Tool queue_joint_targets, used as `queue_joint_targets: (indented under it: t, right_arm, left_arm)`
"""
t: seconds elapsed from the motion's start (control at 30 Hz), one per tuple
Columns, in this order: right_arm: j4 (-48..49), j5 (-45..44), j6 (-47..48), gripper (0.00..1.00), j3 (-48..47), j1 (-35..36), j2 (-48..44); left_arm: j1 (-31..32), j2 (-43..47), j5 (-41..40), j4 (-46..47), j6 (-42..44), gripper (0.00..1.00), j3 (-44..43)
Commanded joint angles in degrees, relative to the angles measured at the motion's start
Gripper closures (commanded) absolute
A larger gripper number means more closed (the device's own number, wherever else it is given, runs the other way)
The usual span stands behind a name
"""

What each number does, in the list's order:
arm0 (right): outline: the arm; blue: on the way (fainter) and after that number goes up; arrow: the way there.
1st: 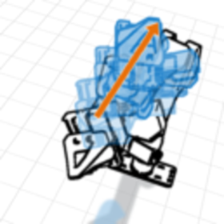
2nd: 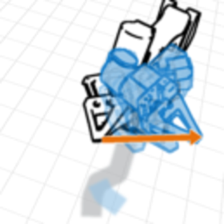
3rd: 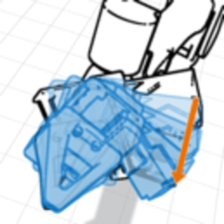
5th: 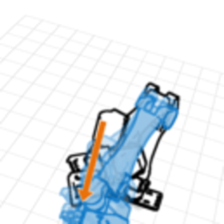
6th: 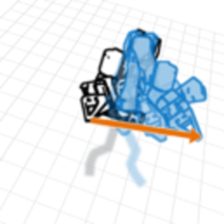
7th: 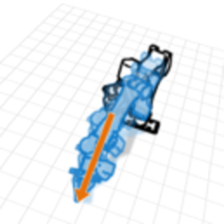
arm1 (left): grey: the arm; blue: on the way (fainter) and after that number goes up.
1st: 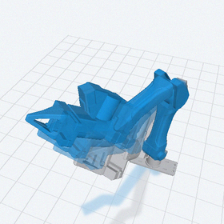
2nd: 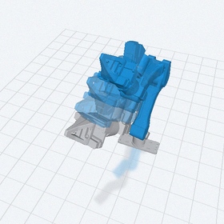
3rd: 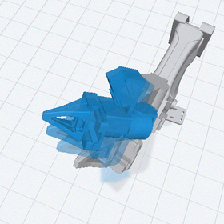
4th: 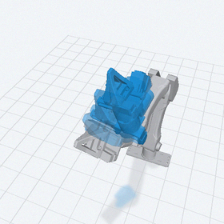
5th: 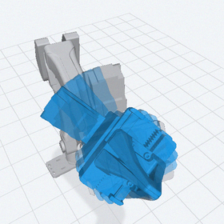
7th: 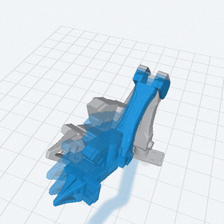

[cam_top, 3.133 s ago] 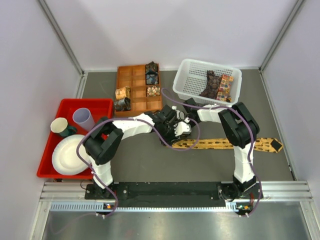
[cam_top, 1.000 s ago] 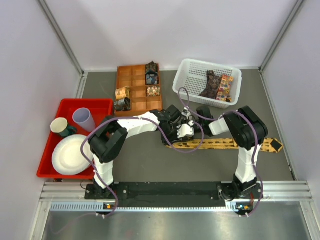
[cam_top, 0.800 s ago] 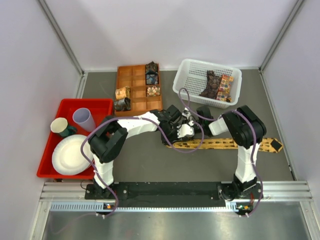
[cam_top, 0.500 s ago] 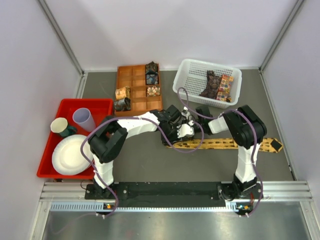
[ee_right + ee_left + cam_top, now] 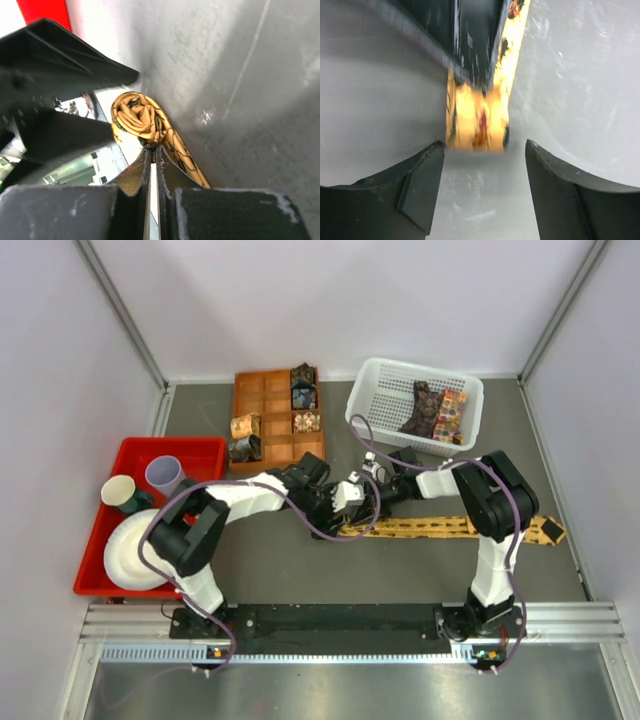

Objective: Roll the ties
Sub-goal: Roll the tie at the center of the board.

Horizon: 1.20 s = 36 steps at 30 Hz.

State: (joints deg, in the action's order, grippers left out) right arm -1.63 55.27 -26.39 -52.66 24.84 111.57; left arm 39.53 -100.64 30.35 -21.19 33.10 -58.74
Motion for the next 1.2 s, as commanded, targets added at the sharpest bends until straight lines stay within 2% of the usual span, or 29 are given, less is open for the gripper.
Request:
queue_joint_targets:
  t: [0.0,0.07,0.17,0.2,0.33,0.53,0.67,0.87,1.17]
  right_arm:
    - [-6.01,-7.98,5.91,1.0,-0.77,0.21,-1.7]
    - [-6.72,-8.59,6.53,1.0,-0.86,0.21,-1.44]
    - [-7.69,-10.0,7.4,1.0,-0.95,0.21,-1.35]
    - [-8.12,-10.26,7.67,1.0,-0.95,0.12,-1.53]
    - [-9.18,-11.58,8.28,1.0,-1.21,0.21,-1.27]
    - [-10.76,-12.9,9.6,1.0,-1.83,0.21,-0.92]
    - [-12.16,-13.96,10.13,1.0,-2.79,0.12,0.05]
    - [-14.98,-14.14,12.85,1.0,-5.08,0.21,0.31]
    - [-18.94,-13.34,16.28,1.0,-7.45,0.21,2.69]
  left_arm:
    - [-2.52,8.95,11.38,15.98,-4.35,0.28,8.28]
    - [-2.53,9.67,14.11,24.74,-6.81,0.29,12.32]
    - [-2.88,9.41,16.14,30.66,-9.98,0.3,16.19]
    - [-2.88,9.32,15.8,35.64,-11.03,0.3,17.25]
    - [-3.4,6.78,16.06,41.66,-10.6,0.31,19.89]
    - [-3.67,2.21,15.01,53.86,-15.08,0.32,21.65]
    - [-4.02,0.97,17.63,55.12,-12.64,0.32,21.56]
    - [-5.95,2.64,23.17,49.58,-4.91,0.31,21.21]
    - [-5.43,-3.94,26.69,55.38,-7.08,0.41,19.54]
